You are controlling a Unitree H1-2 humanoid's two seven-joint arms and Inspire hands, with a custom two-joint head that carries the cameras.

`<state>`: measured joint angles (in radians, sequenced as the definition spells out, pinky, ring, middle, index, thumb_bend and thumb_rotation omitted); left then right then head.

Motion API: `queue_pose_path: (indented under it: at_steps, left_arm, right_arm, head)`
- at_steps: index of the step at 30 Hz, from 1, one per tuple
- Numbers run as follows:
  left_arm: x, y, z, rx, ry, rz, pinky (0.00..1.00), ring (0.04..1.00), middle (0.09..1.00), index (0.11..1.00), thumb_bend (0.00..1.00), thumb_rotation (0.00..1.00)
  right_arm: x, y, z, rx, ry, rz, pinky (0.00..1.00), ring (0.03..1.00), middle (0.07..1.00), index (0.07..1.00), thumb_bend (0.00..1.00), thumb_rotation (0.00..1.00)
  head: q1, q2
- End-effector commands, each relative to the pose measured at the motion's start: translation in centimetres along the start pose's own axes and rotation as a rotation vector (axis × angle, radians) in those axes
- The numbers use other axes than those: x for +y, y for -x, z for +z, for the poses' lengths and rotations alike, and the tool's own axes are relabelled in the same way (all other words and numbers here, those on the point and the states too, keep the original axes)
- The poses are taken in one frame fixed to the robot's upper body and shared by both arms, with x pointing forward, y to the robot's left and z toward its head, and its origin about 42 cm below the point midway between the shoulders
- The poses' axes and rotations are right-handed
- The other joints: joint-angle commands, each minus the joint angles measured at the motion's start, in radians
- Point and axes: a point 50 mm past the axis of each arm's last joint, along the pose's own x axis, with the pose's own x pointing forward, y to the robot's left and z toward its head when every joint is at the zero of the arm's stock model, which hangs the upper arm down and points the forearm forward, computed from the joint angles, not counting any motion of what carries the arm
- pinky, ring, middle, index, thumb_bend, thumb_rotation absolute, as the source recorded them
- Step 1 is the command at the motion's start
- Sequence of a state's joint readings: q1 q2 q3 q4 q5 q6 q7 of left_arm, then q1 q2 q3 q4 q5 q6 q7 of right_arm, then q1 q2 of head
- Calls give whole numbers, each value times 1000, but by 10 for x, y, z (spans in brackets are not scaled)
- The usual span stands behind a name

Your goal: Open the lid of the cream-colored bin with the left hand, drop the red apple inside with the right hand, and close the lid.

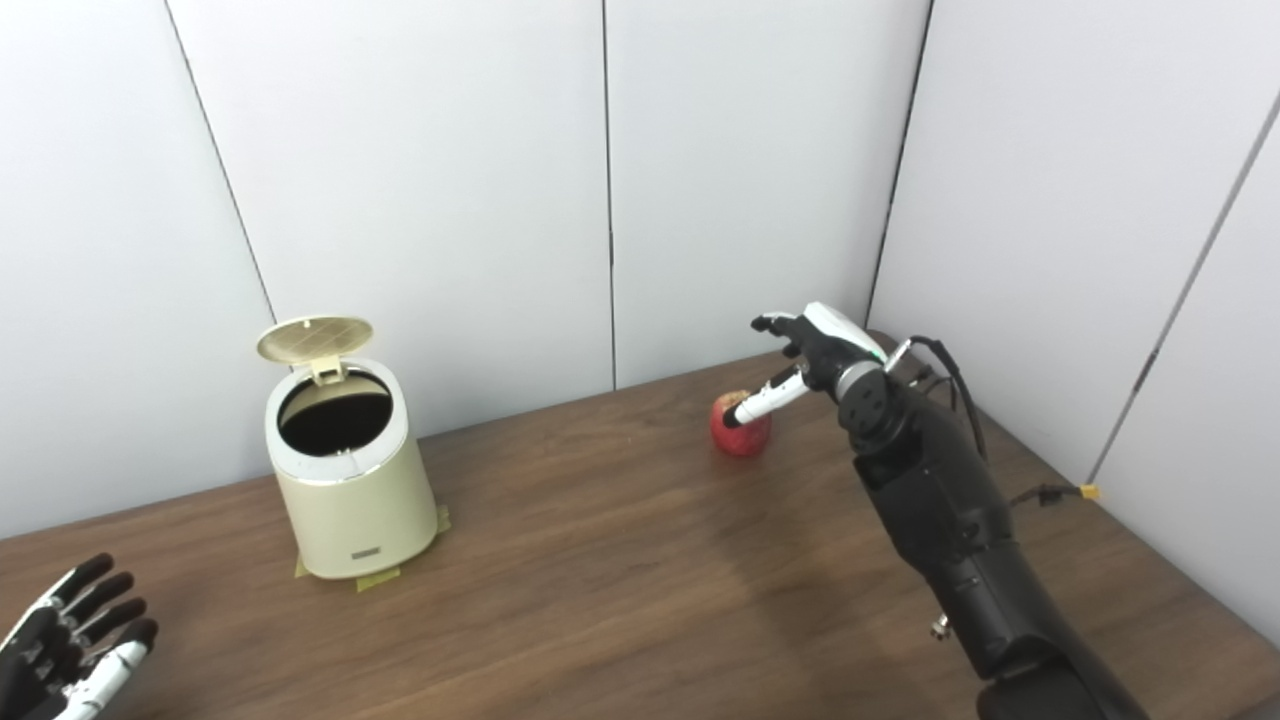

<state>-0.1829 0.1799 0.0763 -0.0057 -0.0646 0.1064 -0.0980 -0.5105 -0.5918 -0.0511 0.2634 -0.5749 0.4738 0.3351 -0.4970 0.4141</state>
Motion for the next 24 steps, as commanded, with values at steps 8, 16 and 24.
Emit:
queue_pose_path:
  at_steps: [8,16,24]
  left_arm:
    - [1,-7,29,-88,-31,-14,704,821,863,885,467,54]
    - [-1,-4,35,-84,-55,-20,718,822,872,902,421,2]
    - [-3,-2,38,-84,-56,-29,745,836,883,913,375,0]
  right_arm:
    - [-13,-12,20,-29,89,-64,776,892,937,903,907,208]
    - [2,-19,21,-30,106,-8,744,877,925,890,875,152]
    - [17,-25,23,-33,157,3,661,810,891,866,873,187]
  head:
    - [5,10]
    - [12,17]
    - [17,24]
